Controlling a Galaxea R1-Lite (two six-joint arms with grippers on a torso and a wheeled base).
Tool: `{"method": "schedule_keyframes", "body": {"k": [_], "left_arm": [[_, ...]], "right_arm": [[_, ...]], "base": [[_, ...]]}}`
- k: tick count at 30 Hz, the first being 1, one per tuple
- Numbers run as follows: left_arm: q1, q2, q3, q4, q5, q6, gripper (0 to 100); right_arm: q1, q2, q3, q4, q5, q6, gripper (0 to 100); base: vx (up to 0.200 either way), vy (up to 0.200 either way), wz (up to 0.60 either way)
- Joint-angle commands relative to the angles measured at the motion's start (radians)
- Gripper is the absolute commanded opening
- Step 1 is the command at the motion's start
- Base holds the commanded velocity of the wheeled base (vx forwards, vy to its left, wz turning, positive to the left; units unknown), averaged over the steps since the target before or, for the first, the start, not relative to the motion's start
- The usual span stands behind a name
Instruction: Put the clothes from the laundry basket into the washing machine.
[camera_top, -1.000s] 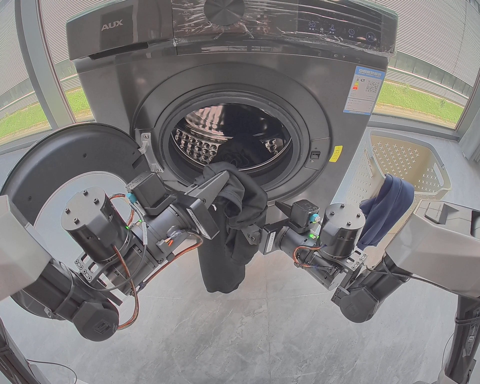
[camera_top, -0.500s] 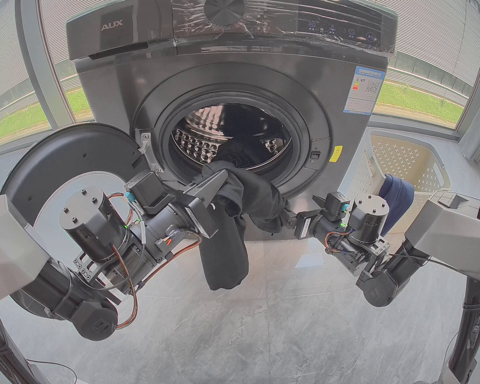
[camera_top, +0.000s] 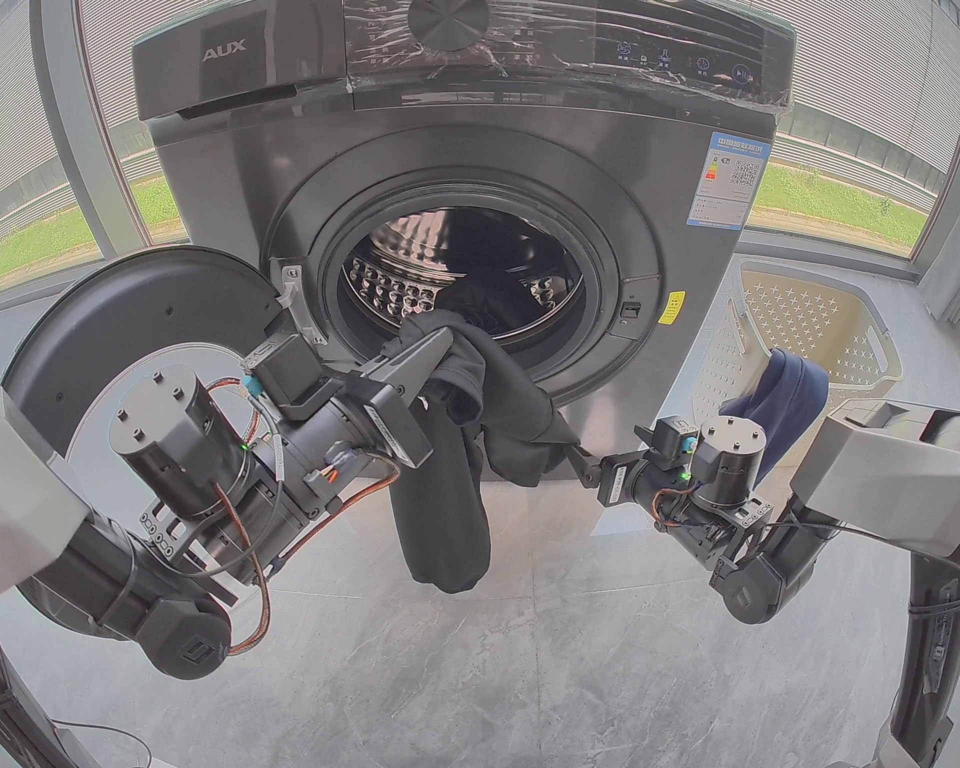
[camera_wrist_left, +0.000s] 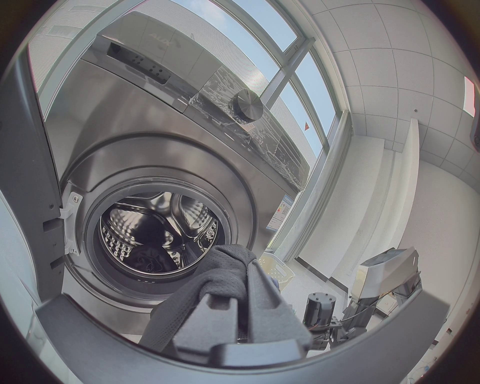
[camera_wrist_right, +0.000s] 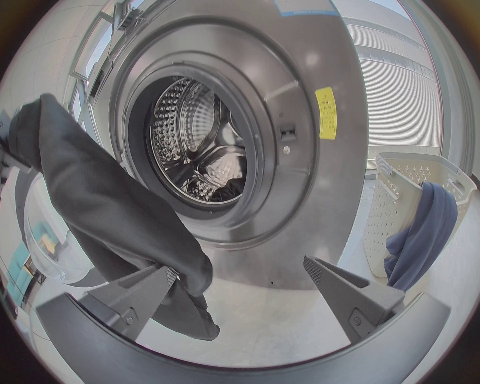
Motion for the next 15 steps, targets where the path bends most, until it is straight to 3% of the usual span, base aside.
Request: {"method": "schedule_keyframes", "body": {"k": [1, 15], "left_arm": [[0.001, -0.012, -0.006, 0.000, 0.000, -0.001, 0], [-0.005, -0.014, -0.003, 0.000, 0.002, -0.001, 0]], "right_arm": [[0.006, 0.055, -0.008, -0.001, -0.001, 0.001, 100], [0.036, 0.093, -0.079, 0.003, -0.010, 0.008, 100]], "base": [[0.000, 0.000, 0.00], [0.000, 0.000, 0.00]]}}
